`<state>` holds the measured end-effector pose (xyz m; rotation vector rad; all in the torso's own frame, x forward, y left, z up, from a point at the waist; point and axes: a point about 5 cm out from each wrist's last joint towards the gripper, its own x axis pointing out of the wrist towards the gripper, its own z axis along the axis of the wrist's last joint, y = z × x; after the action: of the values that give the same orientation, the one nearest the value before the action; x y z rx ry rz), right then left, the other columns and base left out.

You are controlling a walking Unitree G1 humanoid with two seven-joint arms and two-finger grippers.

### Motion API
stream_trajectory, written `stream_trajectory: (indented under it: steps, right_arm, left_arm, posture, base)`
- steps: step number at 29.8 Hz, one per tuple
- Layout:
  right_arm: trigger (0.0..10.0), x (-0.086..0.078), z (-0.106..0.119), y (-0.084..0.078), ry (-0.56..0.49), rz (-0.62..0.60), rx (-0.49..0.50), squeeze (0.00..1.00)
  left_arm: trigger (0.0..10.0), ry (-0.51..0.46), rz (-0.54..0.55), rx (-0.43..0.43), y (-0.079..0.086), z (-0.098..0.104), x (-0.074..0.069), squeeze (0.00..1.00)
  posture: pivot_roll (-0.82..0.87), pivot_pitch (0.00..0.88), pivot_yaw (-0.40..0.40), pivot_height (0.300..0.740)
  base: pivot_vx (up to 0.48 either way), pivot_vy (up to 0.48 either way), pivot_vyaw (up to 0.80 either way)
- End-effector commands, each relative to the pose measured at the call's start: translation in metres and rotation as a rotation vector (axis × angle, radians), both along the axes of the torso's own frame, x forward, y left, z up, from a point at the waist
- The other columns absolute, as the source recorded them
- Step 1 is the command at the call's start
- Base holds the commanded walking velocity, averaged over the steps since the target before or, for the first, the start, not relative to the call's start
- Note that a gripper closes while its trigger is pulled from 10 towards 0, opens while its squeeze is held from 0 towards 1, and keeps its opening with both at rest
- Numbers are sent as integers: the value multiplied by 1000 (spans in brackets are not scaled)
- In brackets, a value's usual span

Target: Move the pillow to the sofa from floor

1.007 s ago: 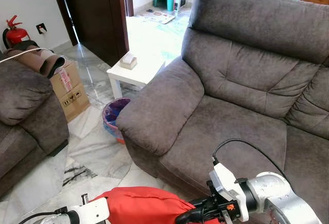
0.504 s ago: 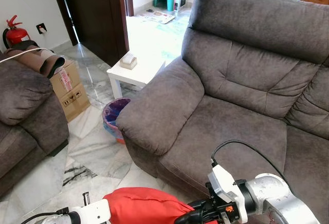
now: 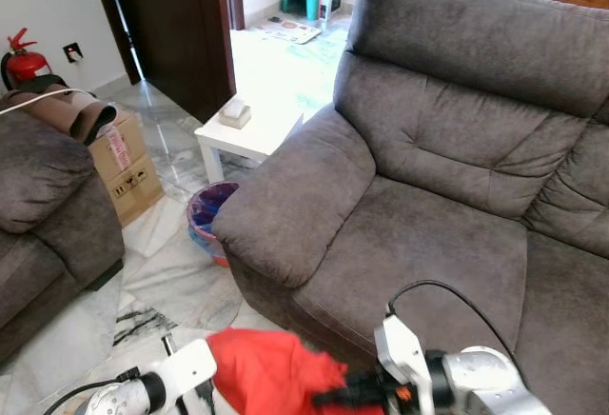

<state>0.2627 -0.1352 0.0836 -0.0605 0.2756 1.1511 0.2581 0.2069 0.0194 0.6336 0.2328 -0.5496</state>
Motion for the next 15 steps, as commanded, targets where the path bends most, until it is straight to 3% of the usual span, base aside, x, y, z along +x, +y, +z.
stream_trajectory:
  steps: [1, 4, 5, 6, 7, 8, 12, 15]
  right_arm:
    - [10000, 21, 6, -16, -68, -265, 19, 0]
    - [10000, 27, -5, -21, -91, -429, -19, 0]
    - [10000, 29, -13, -26, -74, -539, -27, 0]
    - [10000, 30, -15, -27, -71, -565, -29, 0]
    - [10000, 31, -18, -31, -50, -635, 5, 0]
    - [10000, 33, -21, -36, -3, -797, 113, 0]
    - [10000, 32, -24, -36, 26, -890, 187, 0]
    - [10000, 24, -28, -26, -3, -883, 158, 0]
  left_arm:
    - [10000, -172, 136, -135, 0, 38, 28, 0]
    - [10000, -209, 263, -289, -4, 52, 39, 0]
    - [10000, -215, 347, -349, -6, 55, 43, 0]
    - [10000, -216, 366, -359, -6, 55, 44, 0]
    - [10000, -227, 387, -394, -9, 58, 45, 0]
    - [10000, -252, 422, -474, -15, 66, 46, 0]
    - [10000, -281, 462, -523, -20, 73, 46, 0]
    - [10000, -329, 455, -543, -26, 83, 44, 0]
  posture:
    - [45, 140, -23, 740]
    - [41, 139, -20, 740]
    - [44, 136, -23, 740]
    - [44, 136, -23, 740]
    - [48, 138, -21, 740]
    - [43, 135, -19, 740]
    - [41, 127, -15, 740]
    - [44, 113, -9, 740]
  base:
    - [0, 0, 0]
    - [0, 0, 0]
    - [0, 0, 0]
    - [0, 0, 0]
    - [0, 0, 0]
    - [0, 0, 0]
    - [0, 0, 0]
    - [0, 0, 0]
